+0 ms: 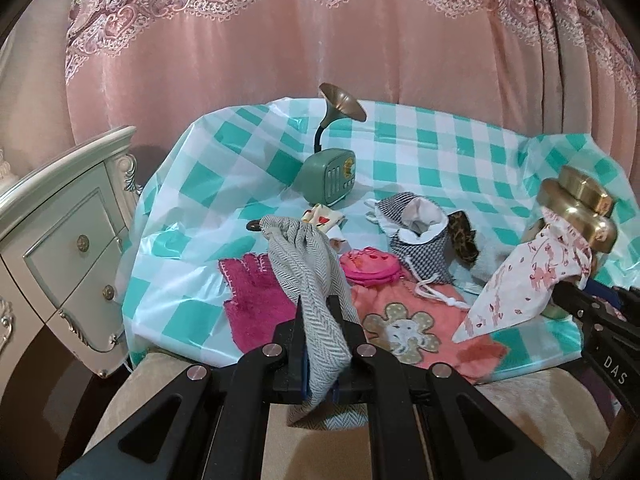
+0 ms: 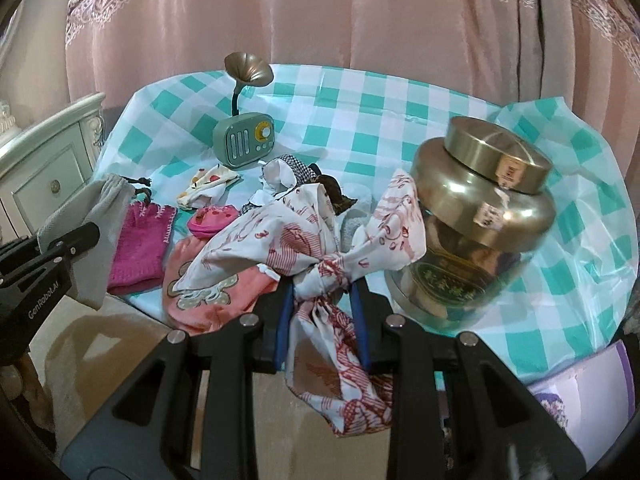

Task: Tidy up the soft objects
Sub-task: 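Carry the bag and floral cloth over the pink box and open both tools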

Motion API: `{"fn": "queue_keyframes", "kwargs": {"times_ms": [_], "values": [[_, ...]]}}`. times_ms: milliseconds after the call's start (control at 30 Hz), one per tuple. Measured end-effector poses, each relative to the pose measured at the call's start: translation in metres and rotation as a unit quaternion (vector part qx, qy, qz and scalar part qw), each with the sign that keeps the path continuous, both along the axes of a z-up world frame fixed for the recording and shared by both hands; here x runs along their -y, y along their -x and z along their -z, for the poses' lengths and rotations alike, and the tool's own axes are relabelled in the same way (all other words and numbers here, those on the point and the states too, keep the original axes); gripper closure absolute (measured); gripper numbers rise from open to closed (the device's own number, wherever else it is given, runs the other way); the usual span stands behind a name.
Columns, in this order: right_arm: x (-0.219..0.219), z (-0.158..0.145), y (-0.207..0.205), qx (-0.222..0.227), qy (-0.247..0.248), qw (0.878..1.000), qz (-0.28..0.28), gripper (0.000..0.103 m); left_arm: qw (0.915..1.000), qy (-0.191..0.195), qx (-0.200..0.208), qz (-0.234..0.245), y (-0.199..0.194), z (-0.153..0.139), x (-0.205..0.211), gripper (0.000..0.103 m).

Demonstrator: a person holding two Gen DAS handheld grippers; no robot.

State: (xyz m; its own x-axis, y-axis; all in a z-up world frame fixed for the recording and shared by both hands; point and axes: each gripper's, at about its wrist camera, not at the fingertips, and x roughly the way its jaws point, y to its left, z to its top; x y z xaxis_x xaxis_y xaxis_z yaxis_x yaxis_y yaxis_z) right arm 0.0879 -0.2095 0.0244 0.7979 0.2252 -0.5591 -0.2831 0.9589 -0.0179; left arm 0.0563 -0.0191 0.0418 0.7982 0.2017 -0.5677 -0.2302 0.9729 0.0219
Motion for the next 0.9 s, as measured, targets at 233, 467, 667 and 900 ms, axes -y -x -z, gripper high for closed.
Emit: {"fn": "queue_keyframes", "kwargs": {"times_ms": [233,467,667,900], "values": [[0.016,-0.004,0.015,-0.006,-0.020,1.000,0.006,0.072,0.9996,0.022,0.011,0.011,0.014,-0.010,0.007,0.096],[0.034,-0.009,0.027,-0.012,-0.032,0.999,0.018,0.073,0.9992,0.030,0.005,0.027,0.022,-0.015,0.022,0.096],[0.057,-0.010,0.040,-0.019,-0.037,0.998,0.036,0.073,0.9975,0.041,0.000,0.057,0.029,-0.021,0.044,0.096],[0.089,-0.010,0.053,-0.027,-0.046,0.997,0.061,0.073,0.9920,0.066,-0.018,0.107,0.033,-0.024,0.077,0.096]]}}
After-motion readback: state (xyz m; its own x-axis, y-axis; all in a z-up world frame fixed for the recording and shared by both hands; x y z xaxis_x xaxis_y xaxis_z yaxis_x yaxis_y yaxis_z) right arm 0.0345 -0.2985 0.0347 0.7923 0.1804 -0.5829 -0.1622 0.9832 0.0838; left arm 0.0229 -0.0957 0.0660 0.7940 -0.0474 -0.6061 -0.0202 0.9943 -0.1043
